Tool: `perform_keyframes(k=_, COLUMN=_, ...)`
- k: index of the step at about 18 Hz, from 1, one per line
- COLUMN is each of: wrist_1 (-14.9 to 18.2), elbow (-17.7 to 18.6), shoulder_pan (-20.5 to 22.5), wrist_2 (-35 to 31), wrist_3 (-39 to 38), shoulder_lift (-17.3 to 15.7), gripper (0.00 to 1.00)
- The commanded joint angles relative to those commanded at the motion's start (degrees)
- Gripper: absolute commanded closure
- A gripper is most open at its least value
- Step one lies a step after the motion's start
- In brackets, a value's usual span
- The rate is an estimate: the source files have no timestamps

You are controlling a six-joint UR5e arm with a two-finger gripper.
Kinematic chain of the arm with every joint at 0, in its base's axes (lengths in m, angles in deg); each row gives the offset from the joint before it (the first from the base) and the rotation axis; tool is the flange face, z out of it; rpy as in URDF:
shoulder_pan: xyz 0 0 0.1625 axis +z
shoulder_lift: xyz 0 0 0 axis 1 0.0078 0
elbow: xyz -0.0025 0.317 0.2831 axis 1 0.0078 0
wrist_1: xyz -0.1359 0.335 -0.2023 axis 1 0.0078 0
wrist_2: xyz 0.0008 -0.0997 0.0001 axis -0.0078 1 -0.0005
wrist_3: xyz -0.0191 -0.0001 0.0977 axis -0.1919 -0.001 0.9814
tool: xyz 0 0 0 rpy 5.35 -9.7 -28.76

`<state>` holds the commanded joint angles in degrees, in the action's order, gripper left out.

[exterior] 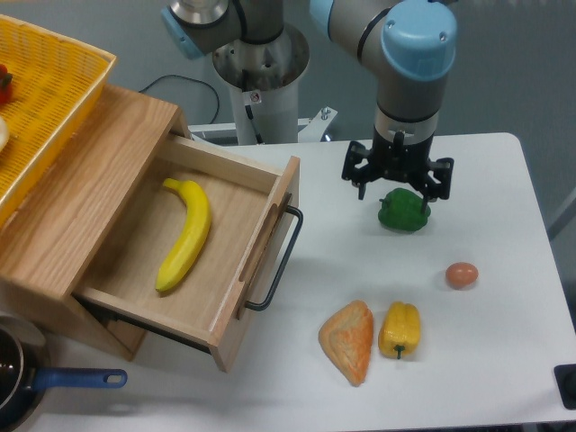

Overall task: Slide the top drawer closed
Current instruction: 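Move the gripper down toward the open drawer's front panel and handle, then push the drawer front with the gripper into the wooden cabinet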

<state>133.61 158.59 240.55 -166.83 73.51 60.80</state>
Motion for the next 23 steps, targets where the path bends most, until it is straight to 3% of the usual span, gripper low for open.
perform_keyframes(k=9, wrist_1=-0.1, elbow=-0.4, shoulder_pan=-2.9, wrist_2=1.4, wrist_3=-10.0, shoulder_lift=1.2, gripper=0.0)
perform_keyframes(k=23, wrist_1=-0.1, elbow=-1.1, shoulder_pan=-7.3, wrist_2=1.2, wrist_3=-15.7, shoulder_lift=2.5, gripper=0.0)
